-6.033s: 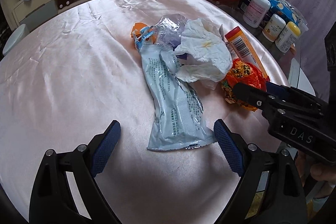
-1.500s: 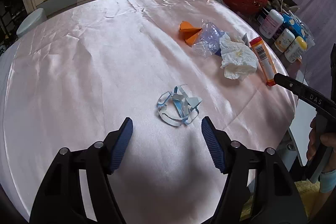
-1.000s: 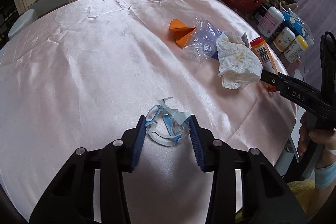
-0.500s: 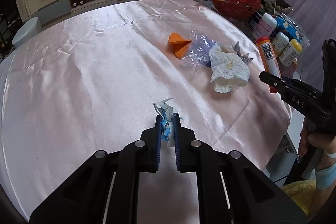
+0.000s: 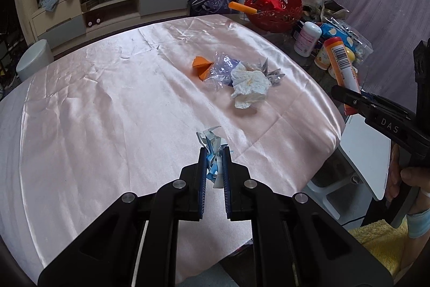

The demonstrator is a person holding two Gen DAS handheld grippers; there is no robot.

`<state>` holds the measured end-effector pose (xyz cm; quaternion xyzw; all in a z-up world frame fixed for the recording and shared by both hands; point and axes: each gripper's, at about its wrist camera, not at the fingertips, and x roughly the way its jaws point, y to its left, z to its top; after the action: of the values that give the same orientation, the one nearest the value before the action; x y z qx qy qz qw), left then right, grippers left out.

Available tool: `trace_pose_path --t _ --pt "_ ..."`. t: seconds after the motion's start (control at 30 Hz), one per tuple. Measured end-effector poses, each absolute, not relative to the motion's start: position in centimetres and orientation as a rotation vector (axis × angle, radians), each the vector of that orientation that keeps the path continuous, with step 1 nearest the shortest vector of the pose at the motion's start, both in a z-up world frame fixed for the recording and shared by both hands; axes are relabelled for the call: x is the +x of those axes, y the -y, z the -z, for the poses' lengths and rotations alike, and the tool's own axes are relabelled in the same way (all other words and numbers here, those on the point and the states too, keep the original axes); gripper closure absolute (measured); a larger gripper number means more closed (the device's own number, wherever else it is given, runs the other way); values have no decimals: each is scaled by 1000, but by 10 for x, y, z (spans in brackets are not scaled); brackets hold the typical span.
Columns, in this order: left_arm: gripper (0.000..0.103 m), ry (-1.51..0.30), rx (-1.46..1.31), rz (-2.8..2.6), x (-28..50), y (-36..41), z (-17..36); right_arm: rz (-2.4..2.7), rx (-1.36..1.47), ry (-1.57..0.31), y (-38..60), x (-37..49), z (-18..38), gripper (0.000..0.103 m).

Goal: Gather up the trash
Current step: 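Grasp the orange tube with the right tool while the left tool grasps the blue plastic scrap, then carry the orange tube and blue scrap over the black bin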

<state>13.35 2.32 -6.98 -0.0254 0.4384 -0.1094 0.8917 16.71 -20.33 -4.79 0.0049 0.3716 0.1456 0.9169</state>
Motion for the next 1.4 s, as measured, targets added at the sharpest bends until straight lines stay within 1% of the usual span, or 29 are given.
trace_pose_path --t 0.23,0.37,0.8,1.17,1.4 --pt "93 -890 -50 270 103 -10 56 -294 45 -743 220 122 36 73" --pt "93 -901 -35 287 88 2 61 -273 65 -751 232 102 40 73" --pt "93 -1018 -38 343 45 32 113 -251 82 -826 241 56 72 73" --pt "93 -1119 -43 382 20 49 162 -263 111 -939 233 37 117 73" --pt "93 -1147 -3 389 11 57 181 -235 113 -1001 231 35 142 73"
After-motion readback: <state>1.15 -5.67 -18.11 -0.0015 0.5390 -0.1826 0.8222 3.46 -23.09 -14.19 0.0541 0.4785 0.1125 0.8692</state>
